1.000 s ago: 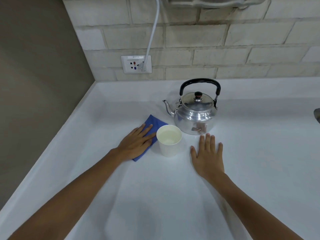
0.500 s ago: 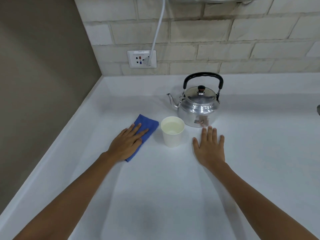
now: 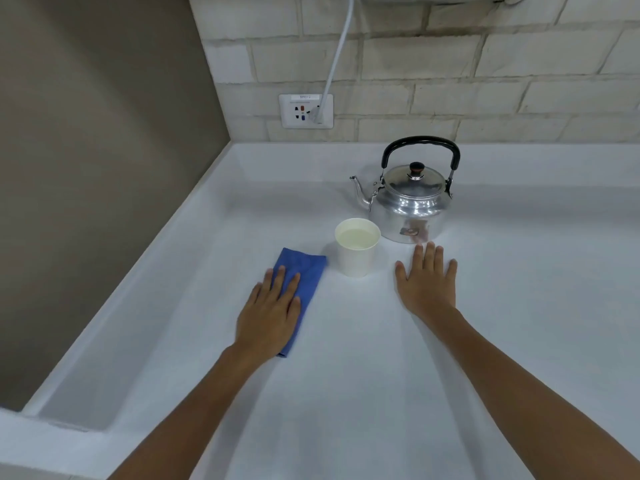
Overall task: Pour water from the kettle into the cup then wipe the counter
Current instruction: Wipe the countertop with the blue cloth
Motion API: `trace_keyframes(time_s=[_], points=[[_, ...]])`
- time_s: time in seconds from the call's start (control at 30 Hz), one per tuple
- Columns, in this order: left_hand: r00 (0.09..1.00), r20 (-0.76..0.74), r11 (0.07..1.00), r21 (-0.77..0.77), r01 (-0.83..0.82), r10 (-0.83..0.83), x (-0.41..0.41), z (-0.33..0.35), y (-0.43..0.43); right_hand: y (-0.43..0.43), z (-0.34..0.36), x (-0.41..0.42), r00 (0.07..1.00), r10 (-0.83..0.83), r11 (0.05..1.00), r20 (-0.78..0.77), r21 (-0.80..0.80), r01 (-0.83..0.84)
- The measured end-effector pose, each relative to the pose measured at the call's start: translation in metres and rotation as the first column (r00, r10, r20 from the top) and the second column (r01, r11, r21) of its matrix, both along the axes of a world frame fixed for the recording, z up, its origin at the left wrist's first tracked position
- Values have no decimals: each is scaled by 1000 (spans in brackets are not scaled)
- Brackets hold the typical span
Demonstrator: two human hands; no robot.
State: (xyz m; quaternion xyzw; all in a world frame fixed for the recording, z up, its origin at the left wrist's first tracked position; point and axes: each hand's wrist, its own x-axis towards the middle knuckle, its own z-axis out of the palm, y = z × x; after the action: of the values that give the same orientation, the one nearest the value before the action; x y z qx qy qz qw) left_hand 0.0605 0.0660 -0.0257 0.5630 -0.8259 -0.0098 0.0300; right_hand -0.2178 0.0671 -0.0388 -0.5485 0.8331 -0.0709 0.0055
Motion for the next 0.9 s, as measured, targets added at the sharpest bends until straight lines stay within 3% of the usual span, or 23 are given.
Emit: trace_keyframes(time_s=[0.17, 0.4, 0.5, 0.7, 0.9], points=[[988, -45, 989, -19, -149, 148, 17, 9, 25, 0, 0, 2, 1000, -8, 1000, 21, 7, 7], [999, -1, 998, -33, 45, -45, -77, 12, 97, -3, -3, 0, 1000, -15, 1000, 18, 23, 14], [990, 34, 991, -9, 137, -136, -74, 18, 96, -3, -4, -1, 1000, -5, 1000, 12, 20, 4], [995, 101, 1000, -14, 27, -26, -14, 21, 77, -1, -1, 1, 1000, -8, 1000, 4, 17, 8], [993, 86, 996, 56, 72, -77, -72, 16, 98, -2, 1, -1, 999, -2, 999, 45, 47, 0]])
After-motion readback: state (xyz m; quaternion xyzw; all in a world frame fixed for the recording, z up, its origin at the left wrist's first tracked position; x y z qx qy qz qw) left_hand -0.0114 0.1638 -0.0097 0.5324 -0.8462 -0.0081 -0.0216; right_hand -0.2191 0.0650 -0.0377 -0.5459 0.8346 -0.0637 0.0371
